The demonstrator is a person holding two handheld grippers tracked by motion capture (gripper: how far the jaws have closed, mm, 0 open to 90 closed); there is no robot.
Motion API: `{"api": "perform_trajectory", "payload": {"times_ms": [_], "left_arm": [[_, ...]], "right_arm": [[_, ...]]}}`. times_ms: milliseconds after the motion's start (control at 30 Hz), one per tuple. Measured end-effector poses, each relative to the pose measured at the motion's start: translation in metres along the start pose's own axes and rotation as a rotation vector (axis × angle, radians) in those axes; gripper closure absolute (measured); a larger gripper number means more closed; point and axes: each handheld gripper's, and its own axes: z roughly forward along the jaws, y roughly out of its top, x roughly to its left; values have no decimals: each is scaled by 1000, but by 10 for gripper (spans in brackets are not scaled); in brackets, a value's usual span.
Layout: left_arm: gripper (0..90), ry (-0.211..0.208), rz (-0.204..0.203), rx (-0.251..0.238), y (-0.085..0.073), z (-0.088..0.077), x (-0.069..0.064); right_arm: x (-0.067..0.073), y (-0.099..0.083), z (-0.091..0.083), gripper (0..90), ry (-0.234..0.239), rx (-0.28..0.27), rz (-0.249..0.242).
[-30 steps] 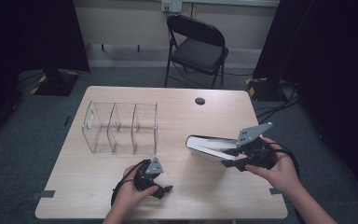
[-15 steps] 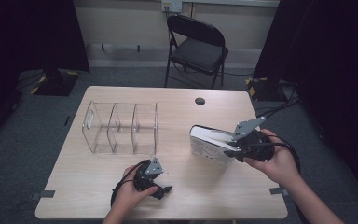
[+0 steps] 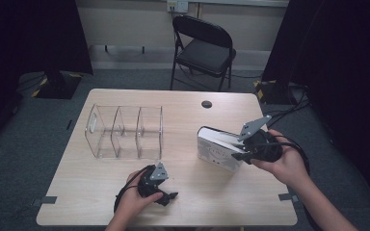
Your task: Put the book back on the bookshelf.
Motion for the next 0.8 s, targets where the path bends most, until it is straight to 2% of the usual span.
{"api": "perform_trajectory", "payload": {"times_ms": [333,367,500,800], "left_arm": [[85,2,-1,3,0,0,0],[85,2,-1,4,0,0,0],[85,1,7,9,0,-1,1],[85,0,3,5,0,-1,0]], "right_arm": [[2,-6,-8,750,66,-27,22],[3,-7,-9,750,93,-33,26],[7,-10,-12,750,133,-40,14],[15,-14,-15,750,180,-69,-8]]}}
